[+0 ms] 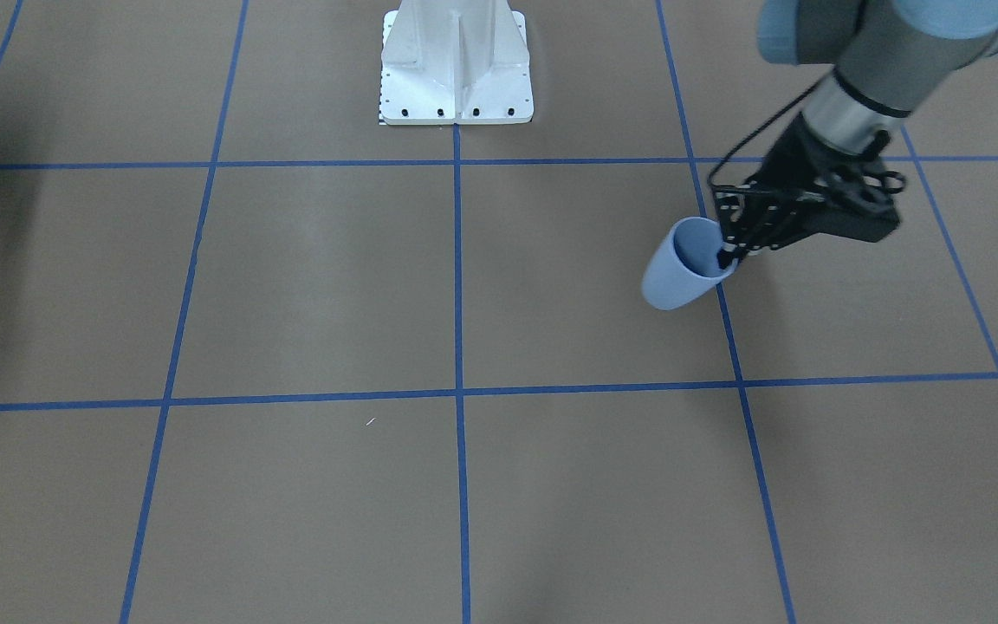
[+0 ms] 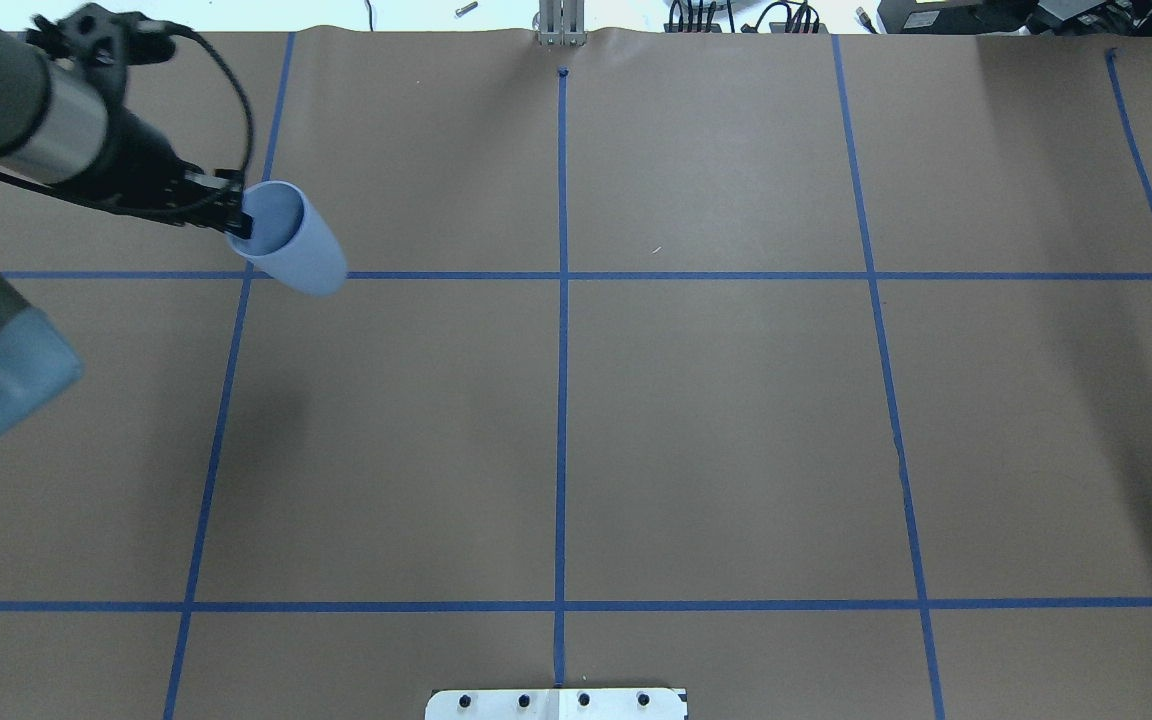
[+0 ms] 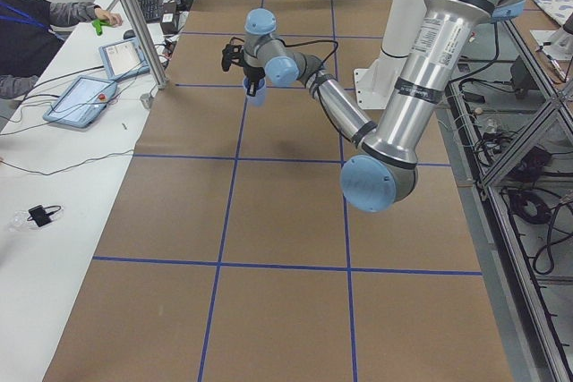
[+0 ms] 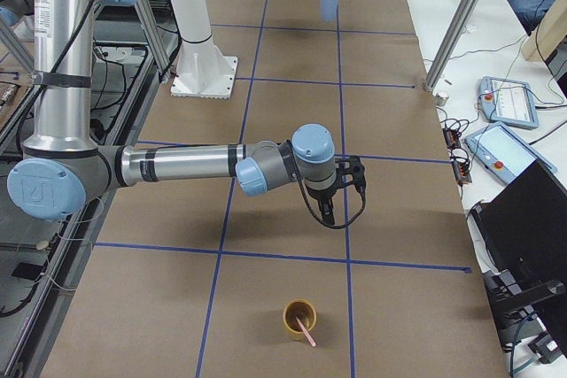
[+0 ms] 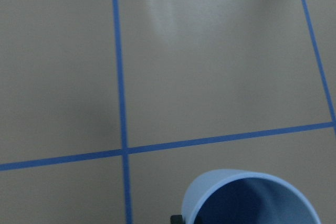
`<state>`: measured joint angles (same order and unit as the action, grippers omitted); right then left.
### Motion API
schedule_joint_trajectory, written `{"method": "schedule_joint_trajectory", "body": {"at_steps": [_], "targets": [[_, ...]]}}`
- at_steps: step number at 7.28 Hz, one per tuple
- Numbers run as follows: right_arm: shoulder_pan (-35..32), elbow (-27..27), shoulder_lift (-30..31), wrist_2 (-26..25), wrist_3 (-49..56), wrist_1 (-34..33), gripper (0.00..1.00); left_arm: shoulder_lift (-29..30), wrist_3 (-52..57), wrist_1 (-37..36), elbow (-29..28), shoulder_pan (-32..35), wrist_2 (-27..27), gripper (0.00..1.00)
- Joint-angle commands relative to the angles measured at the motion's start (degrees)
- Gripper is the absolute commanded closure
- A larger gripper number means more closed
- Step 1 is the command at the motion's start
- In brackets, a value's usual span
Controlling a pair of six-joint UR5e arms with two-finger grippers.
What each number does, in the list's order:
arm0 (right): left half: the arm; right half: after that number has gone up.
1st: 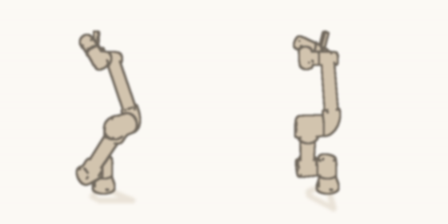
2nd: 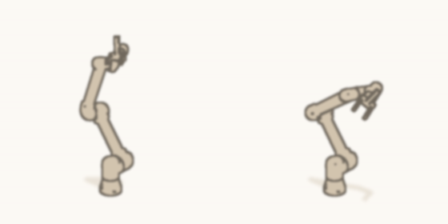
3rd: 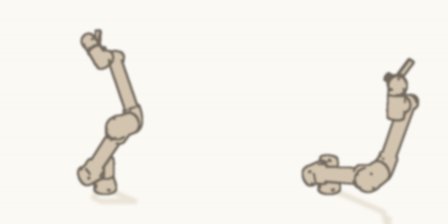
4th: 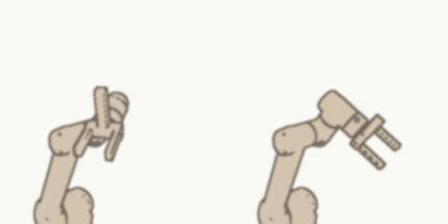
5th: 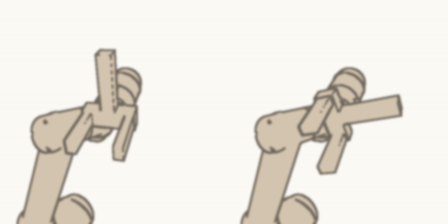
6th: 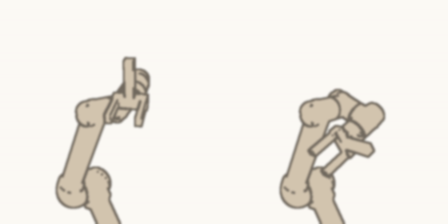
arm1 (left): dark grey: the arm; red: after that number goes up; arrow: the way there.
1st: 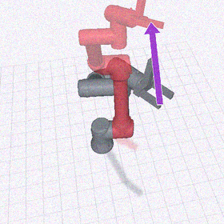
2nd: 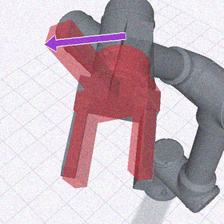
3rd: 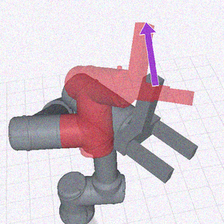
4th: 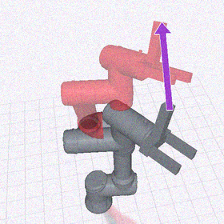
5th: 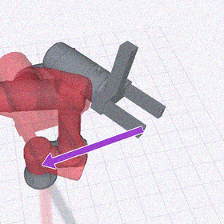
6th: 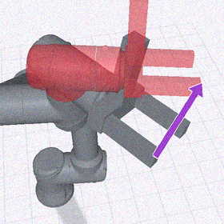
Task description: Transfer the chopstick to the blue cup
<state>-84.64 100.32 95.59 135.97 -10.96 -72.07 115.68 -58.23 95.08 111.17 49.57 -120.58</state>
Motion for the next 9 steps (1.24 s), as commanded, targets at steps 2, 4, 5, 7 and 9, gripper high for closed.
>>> {"method": "schedule_joint_trajectory", "body": {"at_steps": [2, 4, 5, 7, 9], "targets": [[0.0, -0.1, 0.0, 0.1, -0.6, 0.0, 0.0, 15.9, -15.0, -12.5, -5.6, -16.8, 14.7, 1.0], [0.0, -0.2, 0.0, 0.1, -0.6, 0.0, 0.0, 18.2, -17.9, -11.7, -9.5, -23.4, 21.3, 1.0], [0.0, -0.2, 0.0, 0.1, -0.7, 0.0, 0.0, 18.2, -17.9, -11.1, -9.9, -24.9, 21.5, 1.0], [0.0, -0.2, -0.1, 0.1, -0.7, 0.0, 0.0, 18.3, -17.8, -9.5, -11.5, -25.6, 22.0, 1.0], [0.0, -0.2, -0.3, 0.1, -0.7, 0.0, 0.0, 18.3, -17.7, -6.0, -13.6, -26.2, 23.1, 1.0]]}}
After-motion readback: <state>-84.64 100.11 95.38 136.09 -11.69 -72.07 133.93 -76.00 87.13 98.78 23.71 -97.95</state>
